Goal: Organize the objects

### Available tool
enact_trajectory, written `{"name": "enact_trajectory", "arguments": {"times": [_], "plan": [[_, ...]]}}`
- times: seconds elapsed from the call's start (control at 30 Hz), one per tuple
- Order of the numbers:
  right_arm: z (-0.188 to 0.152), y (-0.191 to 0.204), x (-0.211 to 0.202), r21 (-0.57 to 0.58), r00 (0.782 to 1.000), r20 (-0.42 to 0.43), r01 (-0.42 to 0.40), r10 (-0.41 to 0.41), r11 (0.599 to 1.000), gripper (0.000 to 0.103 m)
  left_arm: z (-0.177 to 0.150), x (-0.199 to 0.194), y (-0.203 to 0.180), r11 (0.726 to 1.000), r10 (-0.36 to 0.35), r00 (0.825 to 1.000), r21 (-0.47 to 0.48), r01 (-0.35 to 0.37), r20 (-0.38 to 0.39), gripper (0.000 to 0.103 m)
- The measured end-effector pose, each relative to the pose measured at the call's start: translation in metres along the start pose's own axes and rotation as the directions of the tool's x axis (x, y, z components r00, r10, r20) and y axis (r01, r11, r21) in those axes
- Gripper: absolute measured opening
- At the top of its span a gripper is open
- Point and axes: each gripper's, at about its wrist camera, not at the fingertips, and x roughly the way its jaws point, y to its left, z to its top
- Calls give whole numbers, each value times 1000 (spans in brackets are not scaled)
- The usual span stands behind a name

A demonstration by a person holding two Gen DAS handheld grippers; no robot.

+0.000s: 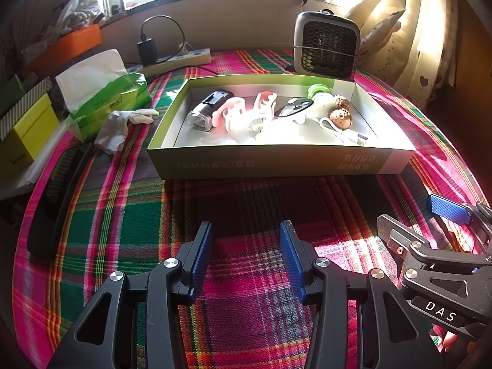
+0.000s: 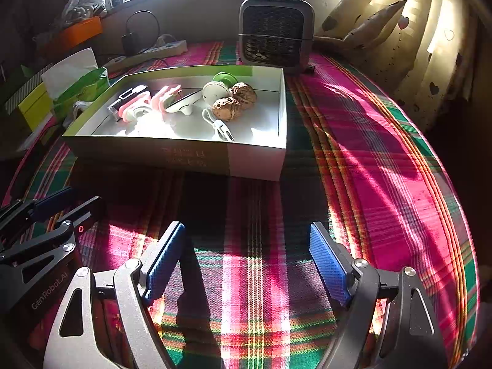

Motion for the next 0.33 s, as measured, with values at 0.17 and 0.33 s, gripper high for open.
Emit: {"name": "enact_trajectory", "arguments": {"times": [0.17, 0.33], "plan": [[0, 0, 0, 0, 1000, 0, 0, 0, 1000, 81, 0, 0, 0, 1000, 0, 1000, -4, 0, 0, 43], [0, 0, 0, 0, 1000, 0, 0, 0, 1000, 81, 0, 0, 0, 1000, -1, 1000, -4, 1, 0, 43]]}}
